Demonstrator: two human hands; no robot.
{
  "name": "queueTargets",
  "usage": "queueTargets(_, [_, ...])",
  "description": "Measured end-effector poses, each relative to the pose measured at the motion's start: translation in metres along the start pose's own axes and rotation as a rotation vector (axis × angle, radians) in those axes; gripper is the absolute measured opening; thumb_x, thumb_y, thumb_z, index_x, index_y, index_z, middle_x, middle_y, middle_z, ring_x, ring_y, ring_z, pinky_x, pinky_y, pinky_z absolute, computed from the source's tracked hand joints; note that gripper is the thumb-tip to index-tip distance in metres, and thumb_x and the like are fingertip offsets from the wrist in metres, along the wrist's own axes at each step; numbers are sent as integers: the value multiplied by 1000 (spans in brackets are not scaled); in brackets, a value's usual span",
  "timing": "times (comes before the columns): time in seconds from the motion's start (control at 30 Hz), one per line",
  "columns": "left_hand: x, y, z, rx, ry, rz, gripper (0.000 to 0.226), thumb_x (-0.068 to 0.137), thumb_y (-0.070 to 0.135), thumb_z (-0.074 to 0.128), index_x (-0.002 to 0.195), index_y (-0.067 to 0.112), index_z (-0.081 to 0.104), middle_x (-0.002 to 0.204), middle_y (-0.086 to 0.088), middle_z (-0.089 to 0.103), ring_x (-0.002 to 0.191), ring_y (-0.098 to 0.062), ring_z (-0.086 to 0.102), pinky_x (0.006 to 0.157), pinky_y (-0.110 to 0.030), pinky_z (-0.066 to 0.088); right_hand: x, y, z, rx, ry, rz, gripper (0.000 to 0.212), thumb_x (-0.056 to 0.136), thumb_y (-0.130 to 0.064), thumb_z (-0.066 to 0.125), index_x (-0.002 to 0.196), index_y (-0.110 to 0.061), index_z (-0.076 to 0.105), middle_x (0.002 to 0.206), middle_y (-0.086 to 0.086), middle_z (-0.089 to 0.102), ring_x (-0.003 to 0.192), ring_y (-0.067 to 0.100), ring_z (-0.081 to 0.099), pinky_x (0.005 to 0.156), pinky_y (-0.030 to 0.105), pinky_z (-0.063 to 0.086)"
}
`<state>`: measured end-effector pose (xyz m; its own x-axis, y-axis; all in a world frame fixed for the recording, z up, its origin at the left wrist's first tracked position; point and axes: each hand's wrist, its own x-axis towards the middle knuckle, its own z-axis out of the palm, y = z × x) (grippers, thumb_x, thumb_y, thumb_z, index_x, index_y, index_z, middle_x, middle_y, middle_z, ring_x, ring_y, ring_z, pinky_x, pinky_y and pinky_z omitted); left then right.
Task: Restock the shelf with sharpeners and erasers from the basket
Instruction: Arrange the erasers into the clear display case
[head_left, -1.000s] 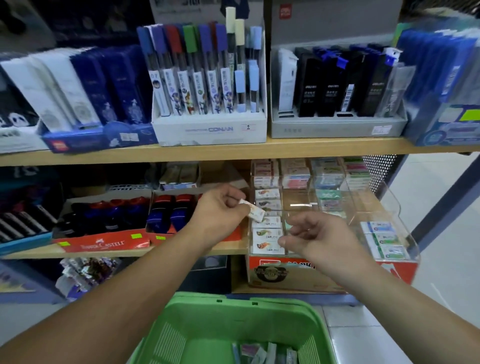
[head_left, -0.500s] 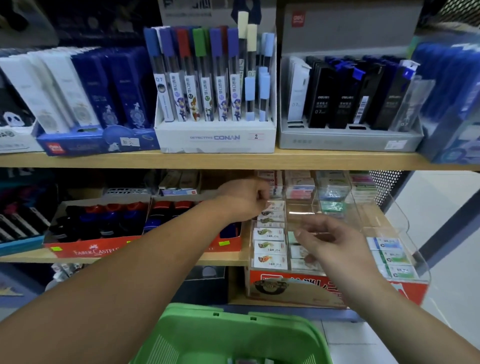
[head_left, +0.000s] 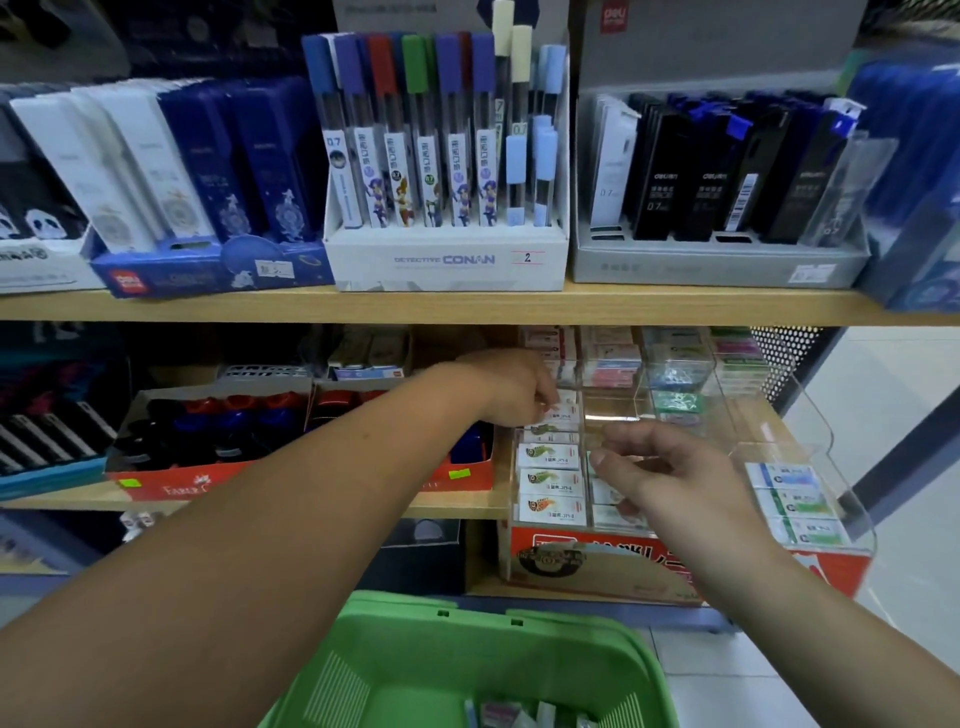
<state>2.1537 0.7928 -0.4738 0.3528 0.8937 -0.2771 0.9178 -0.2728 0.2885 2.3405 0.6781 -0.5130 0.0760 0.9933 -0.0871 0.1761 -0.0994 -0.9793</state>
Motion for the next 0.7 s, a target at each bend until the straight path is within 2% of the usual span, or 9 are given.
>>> queueTargets(0.1, [-14, -4, 5, -107, 138, -20, 38, 95, 36, 71, 132, 38, 66, 136, 11, 62, 117, -13, 58, 97, -32, 52, -3, -1, 0, -11, -14, -13, 17, 91, -18, 80, 105, -25, 75, 100, -4, 76, 93, 16, 71, 71, 29, 59])
queueTargets(0.2, [-46, -7, 4, 26, 347, 34, 37, 93, 45, 71, 129, 38, 66, 128, 13, 65, 109, -12, 61, 84, -31, 54, -12, -5, -2, -36, -35, -21, 18, 88, -22, 83, 104, -24, 77, 99, -4, 77, 95, 18, 72, 79, 38, 62])
queueTargets(0.27, [-75, -9, 8, 48, 465, 116, 38, 92, 44, 72, 128, 34, 68, 127, 12, 65, 111, -12, 61, 86, -33, 54, -23, -11, -5, -74, -87, -47, 23, 84, -32, 85, 105, -24, 78, 99, -5, 77, 99, 14, 71, 81, 32, 57])
queueTargets(0.33, [-107, -10, 16, -69, 521, 123, 36, 89, 43, 76, 122, 32, 71, 114, 15, 66, 101, -6, 61, 85, -35, 57, -40, -19, -8, -151, -152, -91, 27, 82, -39, 85, 105, -26, 78, 102, -12, 76, 100, 5, 69, 77, 24, 51])
queueTargets(0.43, [-155, -7, 37, -234, 454, 52, 37, 87, 46, 79, 120, 30, 72, 92, 19, 65, 83, 1, 61, 79, -33, 59, -67, -23, -12, -282, -235, -158, 24, 82, -41, 84, 101, -29, 77, 102, -18, 73, 97, -2, 66, 75, 24, 49])
queueTargets(0.53, [-190, -7, 74, -246, 361, 12, 36, 86, 49, 79, 115, 28, 74, 84, 16, 67, 78, -2, 64, 72, -31, 58, -93, -5, -16, -494, -324, -237, 25, 78, -49, 82, 95, -32, 76, 95, -16, 75, 90, -2, 68, 82, 23, 53])
queueTargets(0.6, [-205, -9, 112, -318, 195, -30, 37, 84, 47, 81, 114, 27, 73, 86, 15, 69, 76, -2, 63, 69, -27, 55, -108, 15, -16, -693, -441, -297, 34, 76, -64, 74, 94, -35, 74, 94, -17, 72, 89, -1, 67, 80, 24, 52])
queueTargets(0.7, [-219, -20, 185, -305, -41, -45, 41, 84, 43, 82, 118, 20, 73, 97, 6, 74, 81, -8, 66, 75, -28, 55, -127, 53, -8, -1072, -779, -259, 61, 81, -78, 60, 122, -34, 67, 114, -17, 64, 106, 7, 62, 93, 31, 51])
